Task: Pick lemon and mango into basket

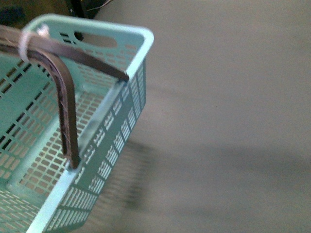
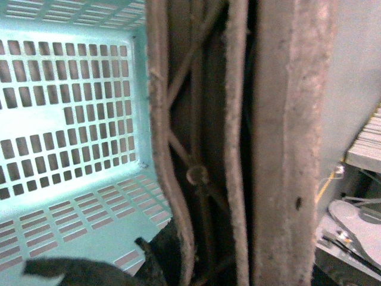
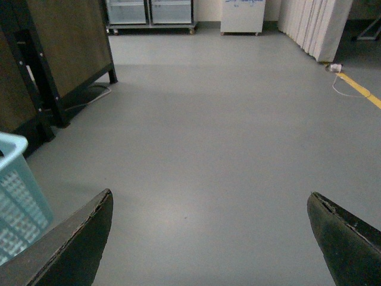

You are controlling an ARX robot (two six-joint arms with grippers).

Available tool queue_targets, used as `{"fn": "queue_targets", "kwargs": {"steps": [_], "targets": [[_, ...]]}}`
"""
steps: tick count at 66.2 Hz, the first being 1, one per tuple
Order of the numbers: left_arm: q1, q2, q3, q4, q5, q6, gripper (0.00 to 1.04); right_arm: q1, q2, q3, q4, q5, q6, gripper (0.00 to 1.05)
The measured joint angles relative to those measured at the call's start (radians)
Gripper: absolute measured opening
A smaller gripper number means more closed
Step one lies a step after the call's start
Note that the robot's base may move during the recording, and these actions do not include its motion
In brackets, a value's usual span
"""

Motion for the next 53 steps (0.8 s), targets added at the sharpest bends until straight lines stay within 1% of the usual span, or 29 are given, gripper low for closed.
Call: {"fn": "queue_targets", "kwargs": {"steps": [10,22,25,53], "targets": [[0.016,-0.221,0.02,-0.149,-0.001,-0.02,0.15,0.0,0.0,0.0,0.0,0.0,0.0,0.96],[0.021,-0.387,0.063,-0.334,-0.029,-0.056,0.15,0.0,0.0,0.0,0.0,0.0,0.0,0.96],[0.021,-0.412,0.069,-0.358,-0.032,-0.058,0.15,0.0,0.0,0.0,0.0,0.0,0.0,0.96],[0.022,-0.431,0.079,-0.366,-0.038,-0.063,0.14,0.0,0.0,0.0,0.0,0.0,0.0,0.96]]}}
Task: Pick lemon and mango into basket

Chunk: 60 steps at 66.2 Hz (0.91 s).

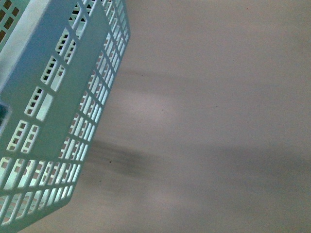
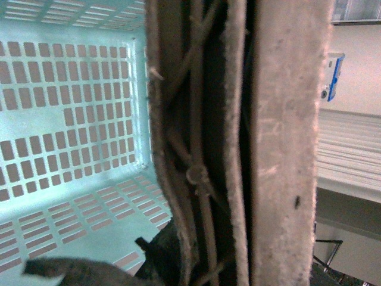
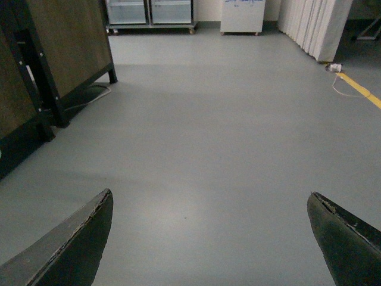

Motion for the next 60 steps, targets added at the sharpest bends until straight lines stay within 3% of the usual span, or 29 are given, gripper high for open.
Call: {"fn": "queue_targets", "kwargs": {"steps": [60], "targets": [[0.0,0.0,0.001,-0.002,-0.001,0.001,0.14,0.0,0.0,0.0,0.0,0.0,0.0,0.96]]}}
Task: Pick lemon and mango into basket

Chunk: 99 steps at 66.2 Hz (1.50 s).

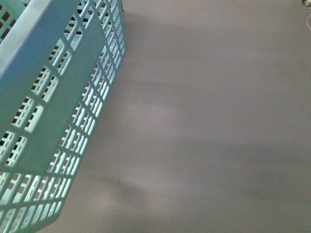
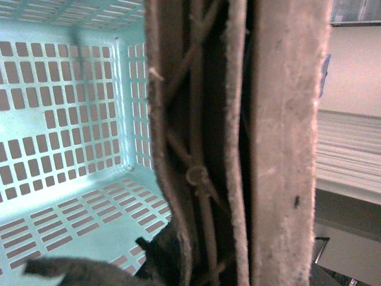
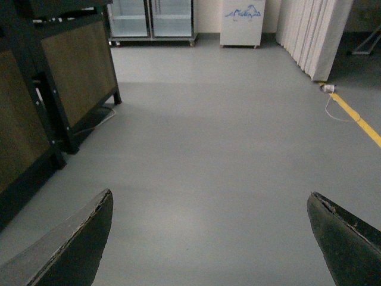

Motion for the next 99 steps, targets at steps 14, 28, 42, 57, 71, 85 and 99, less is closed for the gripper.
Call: {"fn": "queue_targets", "kwargs": {"steps": [14,28,42,57,71,85,99], "targets": [[0.0,0.0,0.0,0.0,0.001,-0.001,0.14,0.0,0.0,0.0,0.0,0.0,0.0,0.96],[0.0,0.0,0.0,0.0,0.0,0.0,0.14,0.0,0.0,0.0,0.0,0.001,0.0,0.96],[0.0,0.0,0.0,0.0,0.0,0.0,0.14,0.0,0.0,0.0,0.0,0.0,0.0,0.96],[0.0,0.0,0.0,0.0,0.0,0.0,0.14,0.0,0.0,0.0,0.0,0.0,0.0,0.96],[0.0,0.0,0.0,0.0,0.001,0.0,0.14,0.0,0.0,0.0,0.0,0.0,0.0,0.96],[0.0,0.0,0.0,0.0,0.0,0.0,0.14,0.0,0.0,0.0,0.0,0.0,0.0,0.96],[0.0,0.0,0.002,0.0,0.0,0.0,0.14,0.0,0.0,0.0,0.0,0.0,0.0,0.96]]}}
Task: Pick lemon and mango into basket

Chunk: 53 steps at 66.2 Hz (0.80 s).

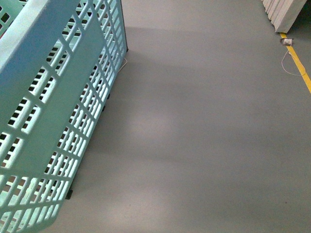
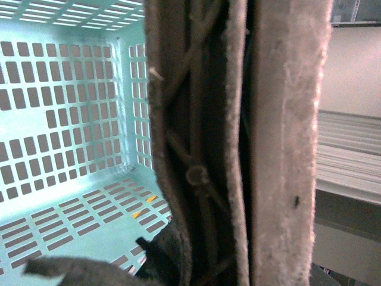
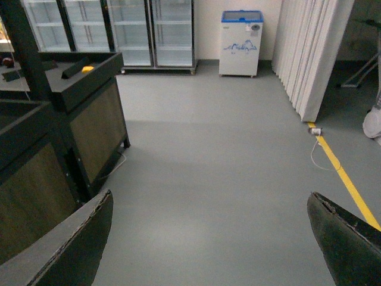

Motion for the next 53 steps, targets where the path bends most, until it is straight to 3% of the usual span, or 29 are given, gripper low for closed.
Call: {"fn": "queue_targets", "kwargs": {"steps": [53], "targets": [[-0.001,-0.001,0.0,0.0,-0.001,-0.014,0.14,0.0,-0.001,0.0,0.0,0.003,0.0,0.96]]}}
